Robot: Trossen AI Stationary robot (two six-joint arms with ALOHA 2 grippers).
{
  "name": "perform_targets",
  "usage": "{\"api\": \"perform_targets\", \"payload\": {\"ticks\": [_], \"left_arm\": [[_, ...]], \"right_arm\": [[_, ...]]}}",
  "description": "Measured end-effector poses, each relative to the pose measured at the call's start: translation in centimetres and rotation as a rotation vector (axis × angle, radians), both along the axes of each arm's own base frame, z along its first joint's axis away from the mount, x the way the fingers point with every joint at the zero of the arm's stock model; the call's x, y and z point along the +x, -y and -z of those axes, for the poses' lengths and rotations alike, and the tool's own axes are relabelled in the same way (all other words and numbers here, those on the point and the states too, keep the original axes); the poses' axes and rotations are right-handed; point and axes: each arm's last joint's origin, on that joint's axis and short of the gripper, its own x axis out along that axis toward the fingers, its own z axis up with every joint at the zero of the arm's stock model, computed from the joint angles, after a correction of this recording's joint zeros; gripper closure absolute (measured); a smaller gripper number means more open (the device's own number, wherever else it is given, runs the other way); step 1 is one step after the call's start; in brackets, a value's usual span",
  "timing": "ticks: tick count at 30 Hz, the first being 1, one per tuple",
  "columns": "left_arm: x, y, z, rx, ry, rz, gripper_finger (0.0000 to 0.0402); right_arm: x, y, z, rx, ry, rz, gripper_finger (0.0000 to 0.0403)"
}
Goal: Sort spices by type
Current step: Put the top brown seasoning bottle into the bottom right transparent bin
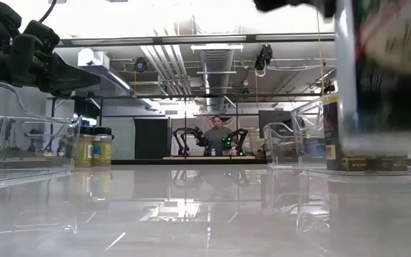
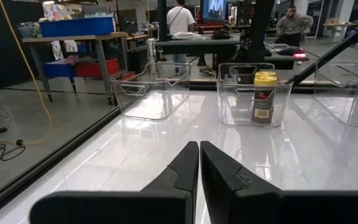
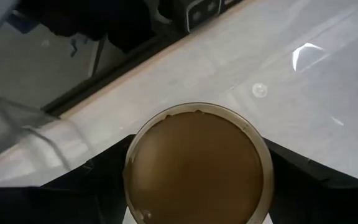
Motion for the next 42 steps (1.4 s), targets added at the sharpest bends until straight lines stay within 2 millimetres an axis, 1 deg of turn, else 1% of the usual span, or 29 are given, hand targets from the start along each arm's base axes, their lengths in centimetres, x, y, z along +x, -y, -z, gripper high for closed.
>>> {"api": "perform_targets", "payload": {"ticks": [4, 9, 12, 14, 16, 21, 26, 31, 35, 42], "left_arm": [[0.0, 0.0, 0.0, 0.000, 0.000, 0.000, 0.0400], [0.0, 0.0, 0.0, 0.000, 0.000, 0.000, 0.0400], [0.0, 0.0, 0.0, 0.000, 0.000, 0.000, 0.0400], [0.0, 0.0, 0.0, 0.000, 0.000, -0.001, 0.0400], [0.0, 0.0, 0.0, 0.000, 0.000, 0.000, 0.0400], [0.0, 0.0, 0.0, 0.000, 0.000, 0.000, 0.0400], [0.0, 0.0, 0.0, 0.000, 0.000, 0.000, 0.0400], [0.0, 0.0, 0.0, 0.000, 0.000, 0.000, 0.0400], [0.0, 0.0, 0.0, 0.000, 0.000, 0.000, 0.0400], [0.0, 0.0, 0.0, 0.000, 0.000, 0.000, 0.0400]], "right_arm": [[-1.3, 0.1, -2.3, 0.017, 0.028, -0.013, 0.0125], [-3.6, 0.4, -6.5, 0.109, 0.133, -0.049, 0.0130], [-5.0, 0.7, -8.6, 0.144, 0.178, -0.055, 0.0130], [-6.1, 0.7, -9.6, 0.166, 0.193, -0.060, 0.0128], [-7.2, 0.5, -10.1, 0.180, 0.189, -0.081, 0.0124], [-10.0, -1.1, -9.5, 0.173, 0.110, -0.144, 0.0130], [-12.7, -2.8, -9.6, 0.172, 0.035, -0.175, 0.0130], [-15.1, -4.7, -7.8, 0.093, -0.011, -0.214, 0.0129], [-16.0, -5.0, -6.0, 0.012, -0.013, -0.198, 0.0126], [-15.8, -5.2, -4.1, 0.005, 0.005, -0.214, 0.0129]]}}
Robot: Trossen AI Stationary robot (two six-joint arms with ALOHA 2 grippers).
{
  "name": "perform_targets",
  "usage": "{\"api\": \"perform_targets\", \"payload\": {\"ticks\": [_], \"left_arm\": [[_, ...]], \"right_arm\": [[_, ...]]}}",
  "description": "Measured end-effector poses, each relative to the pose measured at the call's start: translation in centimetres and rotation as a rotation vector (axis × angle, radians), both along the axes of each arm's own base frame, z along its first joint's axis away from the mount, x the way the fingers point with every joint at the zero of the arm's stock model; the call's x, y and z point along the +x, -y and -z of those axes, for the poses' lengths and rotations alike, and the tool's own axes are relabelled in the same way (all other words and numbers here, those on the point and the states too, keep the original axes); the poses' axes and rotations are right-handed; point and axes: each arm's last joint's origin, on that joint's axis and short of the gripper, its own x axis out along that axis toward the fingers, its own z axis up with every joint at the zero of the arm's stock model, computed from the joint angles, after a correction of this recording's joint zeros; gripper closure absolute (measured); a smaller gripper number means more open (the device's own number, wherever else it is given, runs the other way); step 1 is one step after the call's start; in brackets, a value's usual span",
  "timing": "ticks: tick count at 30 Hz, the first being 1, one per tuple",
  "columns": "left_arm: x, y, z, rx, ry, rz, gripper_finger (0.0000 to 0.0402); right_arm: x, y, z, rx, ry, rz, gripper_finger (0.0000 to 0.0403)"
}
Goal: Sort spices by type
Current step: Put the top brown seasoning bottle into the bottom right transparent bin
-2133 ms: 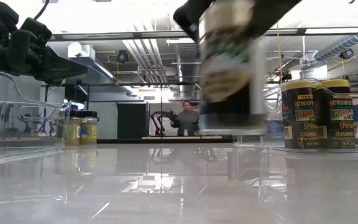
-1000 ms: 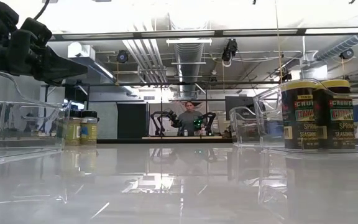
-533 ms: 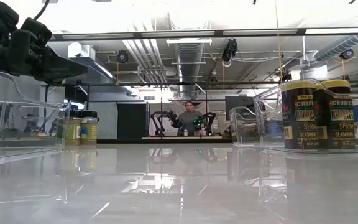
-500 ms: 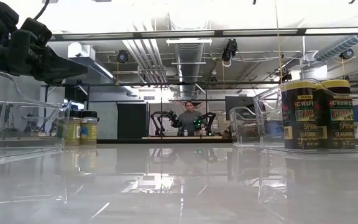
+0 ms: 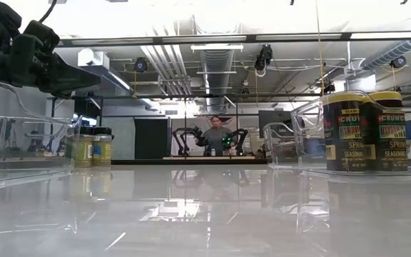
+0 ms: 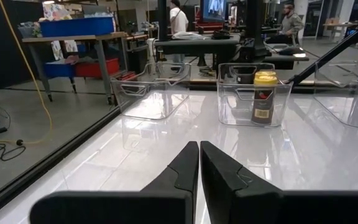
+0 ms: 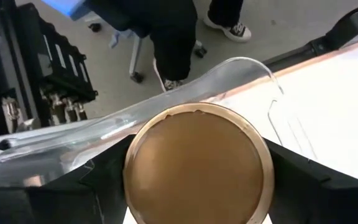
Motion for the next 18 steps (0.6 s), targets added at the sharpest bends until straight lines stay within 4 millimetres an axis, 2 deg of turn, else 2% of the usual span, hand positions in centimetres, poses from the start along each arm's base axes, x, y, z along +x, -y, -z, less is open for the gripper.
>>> {"api": "perform_targets", "payload": {"ticks": [5, 13, 18], "left_arm": [[0.0, 0.0, 0.0, 0.000, 0.000, 0.000, 0.0400], [0.0, 0.0, 0.0, 0.000, 0.000, 0.000, 0.0400], [0.0, 0.0, 0.0, 0.000, 0.000, 0.000, 0.0400]], "right_arm": [[0.7, -0.4, 1.0, -0.015, 0.005, -0.015, 0.0120], [2.2, -1.4, 4.0, -0.083, -0.036, -0.039, 0.0130], [3.0, -1.5, 5.1, -0.101, -0.051, -0.026, 0.0129]]}}
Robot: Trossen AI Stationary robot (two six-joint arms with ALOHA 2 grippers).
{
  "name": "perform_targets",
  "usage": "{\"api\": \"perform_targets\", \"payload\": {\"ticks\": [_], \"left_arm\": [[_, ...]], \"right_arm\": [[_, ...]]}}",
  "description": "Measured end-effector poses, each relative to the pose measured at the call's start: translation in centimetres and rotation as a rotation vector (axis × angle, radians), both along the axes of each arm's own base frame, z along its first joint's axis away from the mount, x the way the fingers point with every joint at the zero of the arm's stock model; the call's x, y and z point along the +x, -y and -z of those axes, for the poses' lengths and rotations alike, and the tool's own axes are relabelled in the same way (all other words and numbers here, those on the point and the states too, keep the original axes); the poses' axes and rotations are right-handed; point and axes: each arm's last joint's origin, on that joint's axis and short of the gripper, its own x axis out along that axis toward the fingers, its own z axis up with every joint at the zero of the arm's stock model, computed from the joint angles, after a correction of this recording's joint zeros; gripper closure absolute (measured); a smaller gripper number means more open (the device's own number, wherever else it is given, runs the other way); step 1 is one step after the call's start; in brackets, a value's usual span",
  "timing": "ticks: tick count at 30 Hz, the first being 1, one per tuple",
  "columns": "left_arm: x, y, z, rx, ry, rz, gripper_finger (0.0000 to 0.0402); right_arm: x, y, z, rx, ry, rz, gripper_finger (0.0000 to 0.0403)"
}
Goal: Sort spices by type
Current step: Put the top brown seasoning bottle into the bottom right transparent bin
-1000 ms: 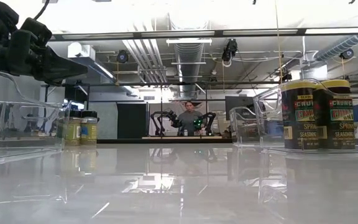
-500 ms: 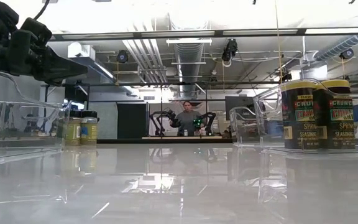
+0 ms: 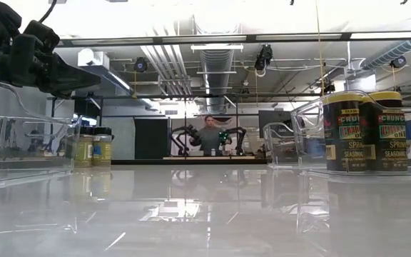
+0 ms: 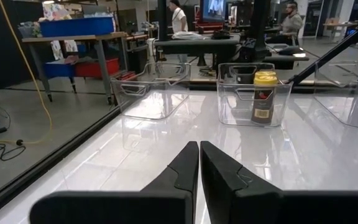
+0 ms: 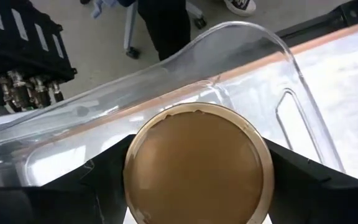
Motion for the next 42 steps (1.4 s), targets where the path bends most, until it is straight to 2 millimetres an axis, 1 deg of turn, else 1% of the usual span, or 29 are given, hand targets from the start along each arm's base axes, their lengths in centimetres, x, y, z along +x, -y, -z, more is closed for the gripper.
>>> {"api": "perform_targets", "payload": {"ticks": [4, 12, 18, 22, 26, 34, 38, 42], "left_arm": [[0.0, 0.0, 0.0, 0.000, 0.000, 0.000, 0.0400], [0.0, 0.0, 0.0, 0.000, -0.001, 0.000, 0.0400], [0.0, 0.0, 0.0, 0.000, 0.000, 0.000, 0.0400], [0.0, 0.0, 0.0, 0.000, 0.000, 0.000, 0.0400], [0.0, 0.0, 0.0, 0.000, 0.000, 0.000, 0.0400], [0.0, 0.0, 0.0, 0.000, 0.000, 0.000, 0.0400], [0.0, 0.0, 0.0, 0.000, 0.000, 0.000, 0.0400], [0.0, 0.0, 0.0, 0.000, 0.000, 0.000, 0.0400]], "right_arm": [[0.4, -0.2, 0.4, 0.005, 0.011, -0.009, 0.0123], [0.6, 0.0, 0.8, 0.035, 0.049, -0.044, 0.0129], [0.8, -0.2, 1.8, 0.024, 0.043, -0.071, 0.0115], [0.7, -0.3, 1.9, 0.046, 0.015, -0.087, 0.0129], [0.6, -0.4, 2.0, 0.049, 0.006, -0.089, 0.0129], [0.7, -0.4, 2.0, 0.048, -0.008, -0.057, 0.0067], [0.7, -0.4, 2.0, 0.047, -0.004, -0.065, 0.0058], [0.6, -0.3, 2.0, 0.044, -0.017, -0.044, 0.0060]]}}
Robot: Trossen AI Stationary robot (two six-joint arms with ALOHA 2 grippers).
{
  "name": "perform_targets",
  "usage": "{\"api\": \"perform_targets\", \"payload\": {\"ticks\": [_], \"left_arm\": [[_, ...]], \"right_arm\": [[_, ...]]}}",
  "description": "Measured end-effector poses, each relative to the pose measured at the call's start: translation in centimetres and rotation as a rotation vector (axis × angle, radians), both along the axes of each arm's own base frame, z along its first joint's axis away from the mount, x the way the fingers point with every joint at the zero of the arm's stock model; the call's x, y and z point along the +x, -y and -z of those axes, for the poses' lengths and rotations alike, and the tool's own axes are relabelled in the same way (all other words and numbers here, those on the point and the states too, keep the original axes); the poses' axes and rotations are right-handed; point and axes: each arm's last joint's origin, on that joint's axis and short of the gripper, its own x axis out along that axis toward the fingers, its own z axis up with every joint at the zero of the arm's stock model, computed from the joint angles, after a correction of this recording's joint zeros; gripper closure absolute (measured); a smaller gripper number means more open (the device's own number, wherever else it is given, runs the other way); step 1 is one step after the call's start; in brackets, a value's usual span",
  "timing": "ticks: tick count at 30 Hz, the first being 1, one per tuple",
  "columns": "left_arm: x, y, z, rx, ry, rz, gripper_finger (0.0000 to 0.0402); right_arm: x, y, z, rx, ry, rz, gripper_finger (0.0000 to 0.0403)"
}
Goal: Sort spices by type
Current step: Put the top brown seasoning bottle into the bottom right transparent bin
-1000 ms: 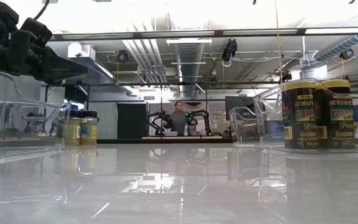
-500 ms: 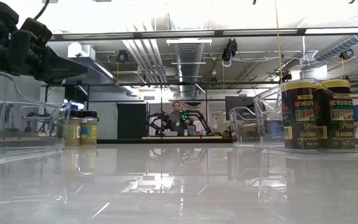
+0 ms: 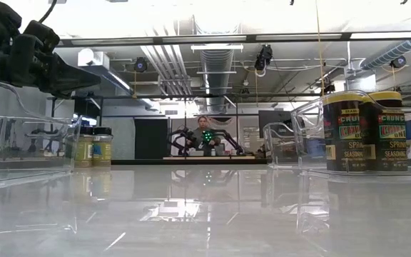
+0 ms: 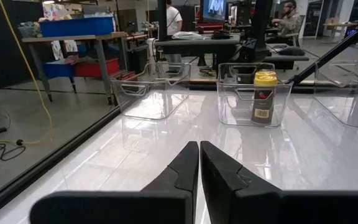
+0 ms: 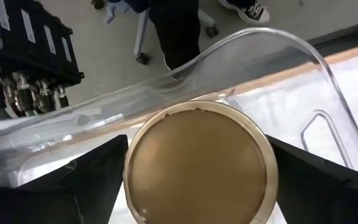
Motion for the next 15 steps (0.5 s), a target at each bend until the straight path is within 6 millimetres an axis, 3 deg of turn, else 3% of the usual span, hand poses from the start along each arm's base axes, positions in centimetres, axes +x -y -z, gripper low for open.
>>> {"api": "perform_targets", "payload": {"ticks": [15], "left_arm": [[0.00, 0.00, 0.00, 0.000, 0.000, 0.000, 0.0400]], "right_arm": [[-0.53, 0.61, -0.29, -0.048, -0.060, 0.037, 0.0049]]}}
